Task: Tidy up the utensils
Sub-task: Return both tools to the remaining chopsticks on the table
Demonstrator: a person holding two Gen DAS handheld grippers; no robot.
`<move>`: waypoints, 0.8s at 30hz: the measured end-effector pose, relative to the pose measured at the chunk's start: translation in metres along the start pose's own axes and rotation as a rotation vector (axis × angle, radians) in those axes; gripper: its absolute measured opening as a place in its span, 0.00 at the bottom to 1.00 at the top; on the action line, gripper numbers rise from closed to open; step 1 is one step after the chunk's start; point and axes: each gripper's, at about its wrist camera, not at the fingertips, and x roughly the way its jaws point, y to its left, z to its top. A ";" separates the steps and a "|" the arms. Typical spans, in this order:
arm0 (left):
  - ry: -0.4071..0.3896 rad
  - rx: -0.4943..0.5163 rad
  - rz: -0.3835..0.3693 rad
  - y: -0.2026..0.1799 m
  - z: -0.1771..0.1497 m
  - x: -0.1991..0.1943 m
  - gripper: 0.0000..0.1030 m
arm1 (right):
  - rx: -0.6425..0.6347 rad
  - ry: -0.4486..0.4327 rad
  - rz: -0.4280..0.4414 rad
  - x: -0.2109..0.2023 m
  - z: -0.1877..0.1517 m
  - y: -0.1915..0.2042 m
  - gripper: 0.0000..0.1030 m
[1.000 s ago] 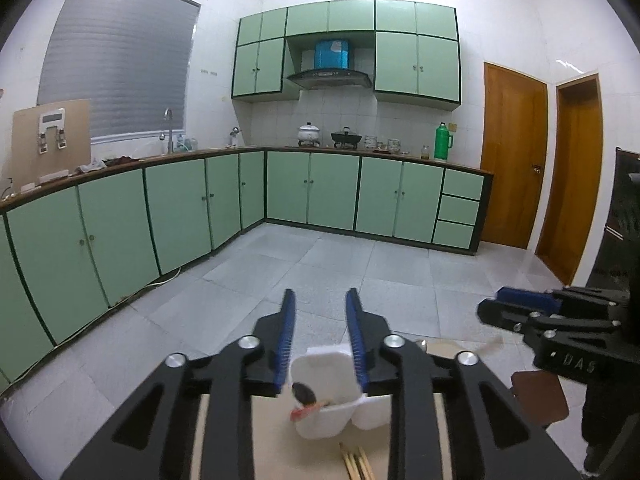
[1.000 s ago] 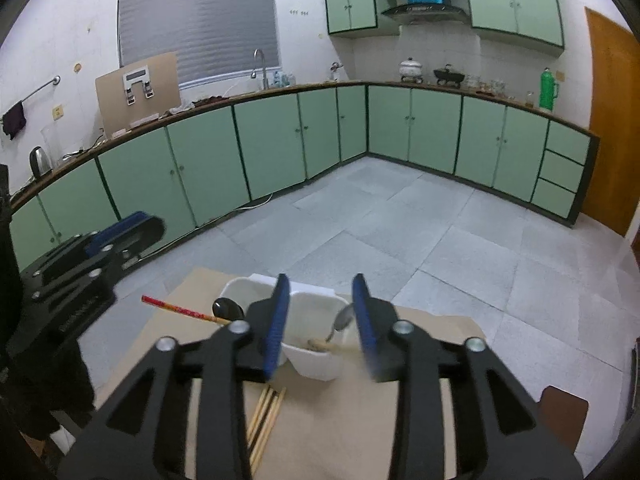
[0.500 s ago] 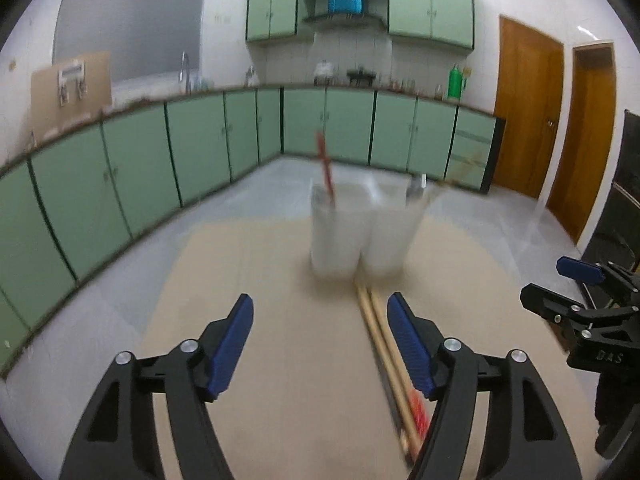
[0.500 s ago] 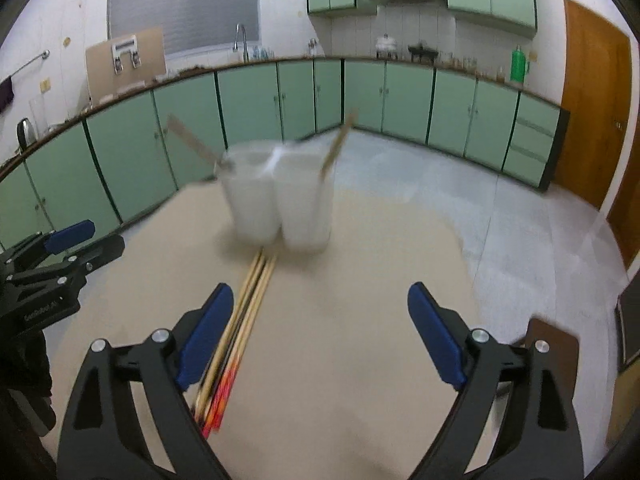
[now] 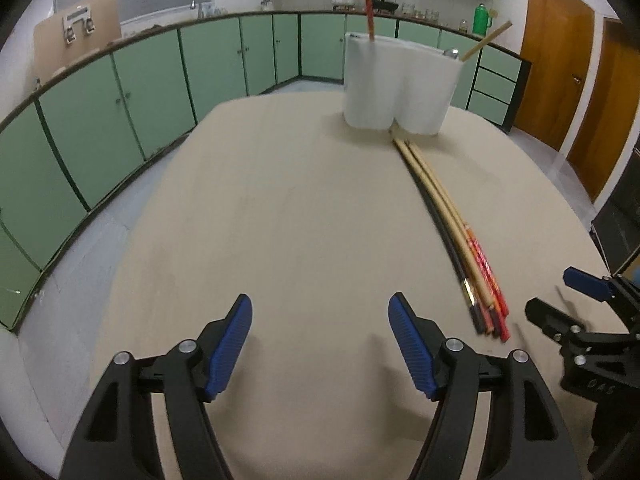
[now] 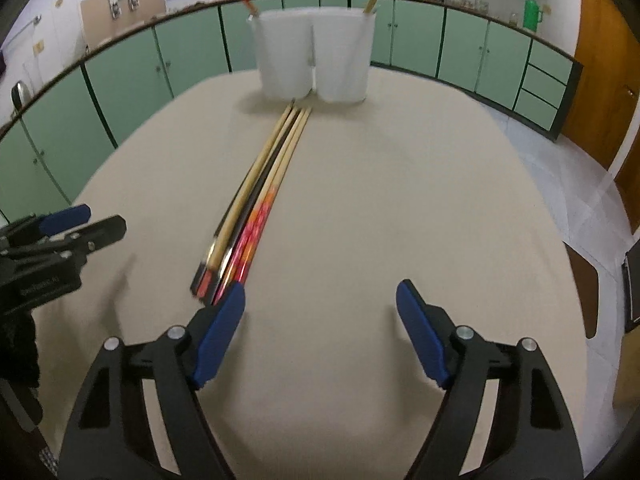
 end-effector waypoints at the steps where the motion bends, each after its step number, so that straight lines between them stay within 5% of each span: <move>1: 0.004 -0.003 -0.001 0.001 -0.002 0.000 0.68 | -0.005 0.006 -0.004 0.002 -0.001 0.003 0.72; 16: 0.013 -0.029 -0.001 0.010 -0.011 -0.003 0.70 | -0.034 0.018 -0.001 0.010 0.001 0.021 0.63; 21: 0.015 -0.021 -0.008 0.007 -0.011 -0.003 0.71 | -0.048 0.004 0.002 0.013 0.002 0.025 0.48; 24: 0.023 -0.003 -0.025 0.000 -0.011 -0.002 0.71 | -0.063 -0.006 0.017 0.011 0.002 0.029 0.25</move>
